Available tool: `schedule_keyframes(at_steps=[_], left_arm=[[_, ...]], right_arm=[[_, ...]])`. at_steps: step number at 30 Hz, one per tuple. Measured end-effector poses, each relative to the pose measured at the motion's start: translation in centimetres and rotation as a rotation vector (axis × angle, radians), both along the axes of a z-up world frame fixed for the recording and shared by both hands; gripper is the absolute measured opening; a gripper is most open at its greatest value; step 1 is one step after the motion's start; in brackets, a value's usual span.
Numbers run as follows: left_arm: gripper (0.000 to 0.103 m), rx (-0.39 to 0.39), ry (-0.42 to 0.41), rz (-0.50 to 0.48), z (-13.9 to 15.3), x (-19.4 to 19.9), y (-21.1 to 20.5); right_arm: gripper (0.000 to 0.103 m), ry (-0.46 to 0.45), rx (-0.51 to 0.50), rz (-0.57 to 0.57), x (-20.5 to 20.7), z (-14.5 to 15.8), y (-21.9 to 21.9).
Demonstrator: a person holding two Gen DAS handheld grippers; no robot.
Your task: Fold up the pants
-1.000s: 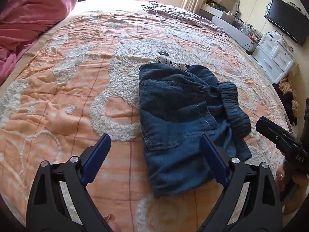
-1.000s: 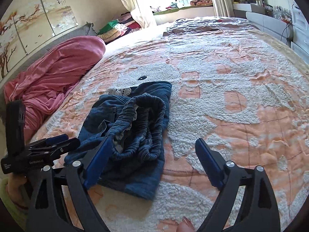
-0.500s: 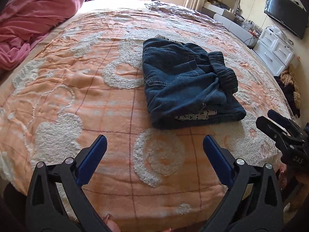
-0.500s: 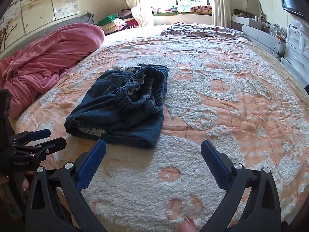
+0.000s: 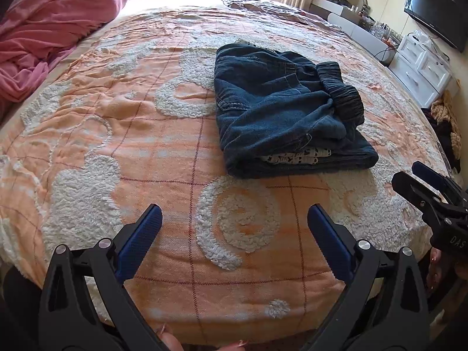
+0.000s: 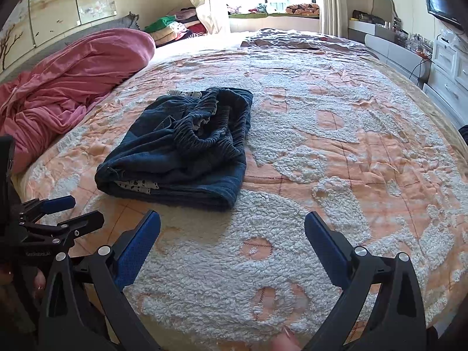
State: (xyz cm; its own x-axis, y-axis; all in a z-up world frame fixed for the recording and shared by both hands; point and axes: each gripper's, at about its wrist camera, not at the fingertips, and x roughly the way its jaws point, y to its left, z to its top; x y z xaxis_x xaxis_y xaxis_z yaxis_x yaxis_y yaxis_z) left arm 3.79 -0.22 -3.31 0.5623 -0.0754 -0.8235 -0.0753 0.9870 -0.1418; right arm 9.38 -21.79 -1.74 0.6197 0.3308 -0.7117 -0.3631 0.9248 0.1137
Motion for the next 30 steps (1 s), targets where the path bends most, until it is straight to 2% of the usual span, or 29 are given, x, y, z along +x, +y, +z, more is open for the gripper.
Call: schedule_keyframes(at_steps=[20, 30], left_arm=[[0.094, 0.011, -0.017, 0.02, 0.65, -0.26, -0.06], [0.094, 0.019, 0.004, 0.028, 0.48, -0.13, -0.16]], right_arm=[[0.098, 0.007, -0.003, -0.026, 0.33, -0.18, -0.5], [0.098, 0.01, -0.011, -0.03, 0.38, -0.28, -0.55]])
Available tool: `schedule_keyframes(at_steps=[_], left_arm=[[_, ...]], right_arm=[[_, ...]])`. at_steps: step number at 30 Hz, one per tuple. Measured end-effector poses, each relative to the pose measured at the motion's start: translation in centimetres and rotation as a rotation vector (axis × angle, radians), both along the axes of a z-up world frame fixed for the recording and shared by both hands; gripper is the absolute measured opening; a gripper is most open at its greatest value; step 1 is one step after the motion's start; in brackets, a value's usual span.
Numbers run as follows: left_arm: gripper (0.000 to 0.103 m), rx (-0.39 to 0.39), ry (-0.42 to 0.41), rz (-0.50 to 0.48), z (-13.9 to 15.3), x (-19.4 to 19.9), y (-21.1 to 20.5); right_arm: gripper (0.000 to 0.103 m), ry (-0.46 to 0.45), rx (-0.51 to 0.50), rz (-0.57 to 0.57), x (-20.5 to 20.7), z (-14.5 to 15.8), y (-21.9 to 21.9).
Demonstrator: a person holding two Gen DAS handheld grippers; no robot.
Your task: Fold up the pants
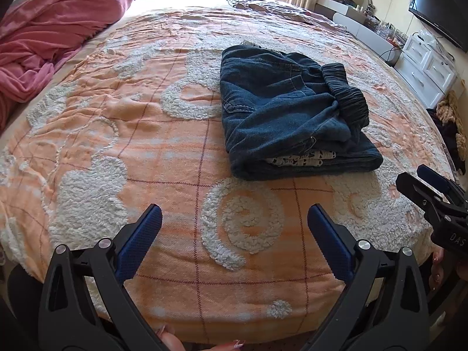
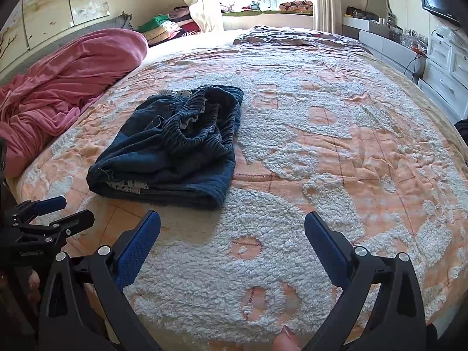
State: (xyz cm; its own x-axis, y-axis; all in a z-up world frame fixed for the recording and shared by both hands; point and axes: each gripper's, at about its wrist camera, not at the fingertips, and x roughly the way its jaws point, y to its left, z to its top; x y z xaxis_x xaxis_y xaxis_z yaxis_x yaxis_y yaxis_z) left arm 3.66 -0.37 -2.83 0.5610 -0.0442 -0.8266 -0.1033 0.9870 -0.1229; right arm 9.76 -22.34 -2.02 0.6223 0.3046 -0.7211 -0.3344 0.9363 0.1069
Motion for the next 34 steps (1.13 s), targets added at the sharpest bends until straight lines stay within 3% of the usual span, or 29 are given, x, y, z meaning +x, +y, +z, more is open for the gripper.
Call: schedule_keyframes(at_steps=[10, 17, 21, 25, 27, 31, 34], left_arm=[[0.094, -0.014, 0.014, -0.014, -0.1, 0.0, 0.0], [0.094, 0.034, 0.041, 0.022, 0.0, 0.1, 0.4], [0.094, -0.038, -0.003, 0.031, 0.7, 0.1, 1.6], [0.094, -0.038, -0.011, 0.041, 1.3, 1.1, 3.3], [0.094, 0.0, -0.013, 0.084, 1.5, 2.3, 5.3], [0.094, 0.158, 0.016, 0.208, 0.7, 6.0, 11.3], [0.094, 0.159, 0.097, 0.255, -1.1, 9.5, 16.2]], right_arm=[[0.098, 0.0, -0.009, -0.002, 0.0, 0.0, 0.1], [0.098, 0.003, -0.023, -0.011, 0.1, -0.2, -0.2], [0.098, 0.013, -0.024, -0.024, 0.4, -0.5, -0.6], [0.098, 0.006, -0.028, -0.047, 0.7, -0.4, -1.6], [0.098, -0.005, -0.024, -0.073, 1.2, 0.1, -3.0], [0.098, -0.013, -0.016, -0.186, 3.9, 1.1, -9.1], [0.098, 0.0, -0.054, -0.319, 7.6, 0.8, -15.6]])
